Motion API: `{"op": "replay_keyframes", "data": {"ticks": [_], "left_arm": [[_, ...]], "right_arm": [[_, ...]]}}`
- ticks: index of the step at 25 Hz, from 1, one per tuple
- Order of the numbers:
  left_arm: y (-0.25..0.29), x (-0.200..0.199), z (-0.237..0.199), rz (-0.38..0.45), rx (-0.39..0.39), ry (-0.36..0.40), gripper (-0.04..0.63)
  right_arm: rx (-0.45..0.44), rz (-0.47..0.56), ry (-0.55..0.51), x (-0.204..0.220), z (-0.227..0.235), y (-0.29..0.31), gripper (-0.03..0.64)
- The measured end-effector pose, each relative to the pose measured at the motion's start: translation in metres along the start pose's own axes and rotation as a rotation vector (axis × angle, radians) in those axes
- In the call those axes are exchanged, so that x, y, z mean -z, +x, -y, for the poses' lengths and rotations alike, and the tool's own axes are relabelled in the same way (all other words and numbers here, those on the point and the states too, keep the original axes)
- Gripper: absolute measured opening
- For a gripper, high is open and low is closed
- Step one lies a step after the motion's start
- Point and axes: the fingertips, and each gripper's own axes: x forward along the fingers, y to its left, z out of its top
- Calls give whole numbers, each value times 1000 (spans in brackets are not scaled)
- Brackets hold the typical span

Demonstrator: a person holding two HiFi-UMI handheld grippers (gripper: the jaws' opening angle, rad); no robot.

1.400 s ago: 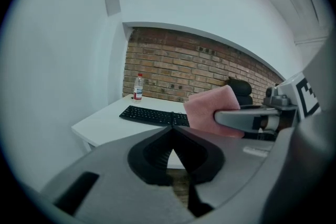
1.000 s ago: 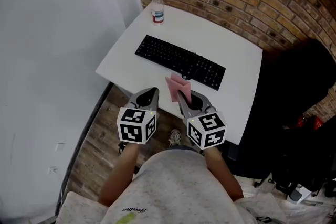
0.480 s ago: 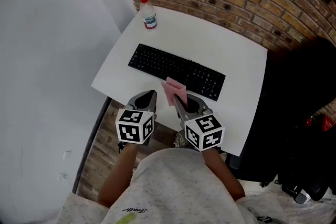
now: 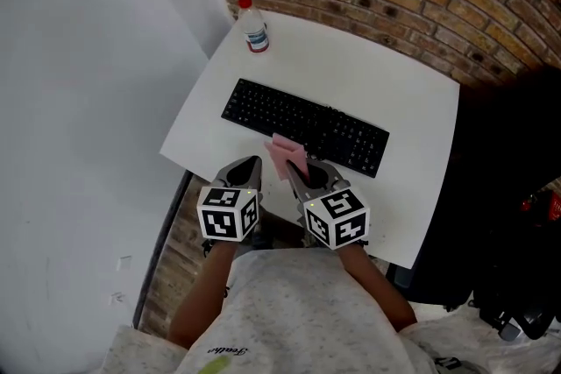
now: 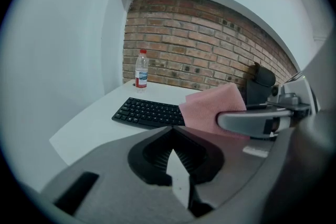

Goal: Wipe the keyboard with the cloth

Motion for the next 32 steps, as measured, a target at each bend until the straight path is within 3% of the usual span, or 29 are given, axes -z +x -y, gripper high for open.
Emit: {"op": "replay_keyframes", "data": {"ticks": [12, 24, 32], "left_arm": [[33, -8, -79, -66, 120, 53, -3], [43, -12, -172, -109, 149, 57, -3], [50, -19, -208, -123, 190, 88, -3]], "right_arm": [[89, -25, 30, -2, -15, 84, 23], [113, -114, -48, 6, -46, 185, 23], [192, -173, -89, 19, -46, 230, 23]]}}
